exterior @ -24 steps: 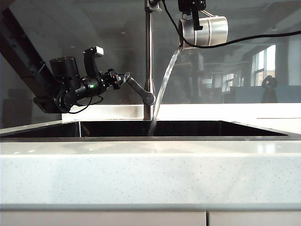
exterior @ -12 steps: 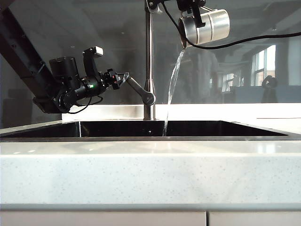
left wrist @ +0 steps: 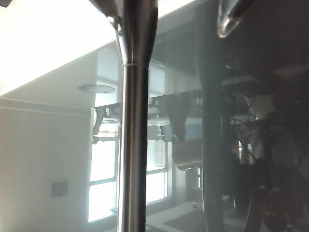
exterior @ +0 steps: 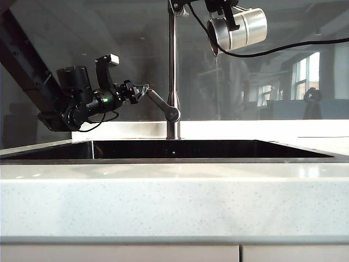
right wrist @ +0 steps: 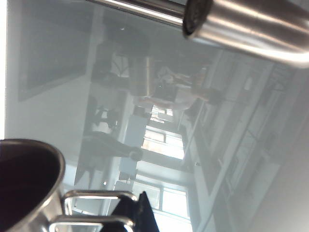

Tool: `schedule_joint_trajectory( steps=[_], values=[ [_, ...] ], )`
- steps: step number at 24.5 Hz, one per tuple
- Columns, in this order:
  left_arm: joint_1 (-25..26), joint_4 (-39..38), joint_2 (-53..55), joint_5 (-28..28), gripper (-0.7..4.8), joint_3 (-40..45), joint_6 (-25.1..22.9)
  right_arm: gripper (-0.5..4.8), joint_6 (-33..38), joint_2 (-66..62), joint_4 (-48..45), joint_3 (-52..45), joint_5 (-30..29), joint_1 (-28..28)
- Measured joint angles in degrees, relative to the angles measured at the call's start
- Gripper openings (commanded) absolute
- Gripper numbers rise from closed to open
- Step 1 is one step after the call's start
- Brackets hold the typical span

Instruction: Pick up the mug next to the sink, go to the faucet to get some water, pour the water into the sink, and finally put the mug back to its place.

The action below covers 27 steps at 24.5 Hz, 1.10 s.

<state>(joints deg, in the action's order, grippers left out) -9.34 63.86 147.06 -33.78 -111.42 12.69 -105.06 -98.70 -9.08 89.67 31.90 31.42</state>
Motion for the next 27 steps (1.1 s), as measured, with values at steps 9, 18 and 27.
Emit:
schedule_joint_trajectory(
  steps=[9,18,27],
  values=[
    [0.0,-0.2,0.0,0.15,2.41,-0.02,0.0,-0.02,17.53,0.0,0.02,0.0,3.65,0.0],
    [0.11,-4.22,0.04,0.44,2.41,-0.02,-0.04,-0.02,66.97,2.67,16.9,-0.02,1.25,-2.6],
    [0.0,-4.52,0.04,0.46,2.41,0.0,-0.04,-0.02,95.95,10.86,4.7,-20.13,-16.52,-15.45]
  ],
)
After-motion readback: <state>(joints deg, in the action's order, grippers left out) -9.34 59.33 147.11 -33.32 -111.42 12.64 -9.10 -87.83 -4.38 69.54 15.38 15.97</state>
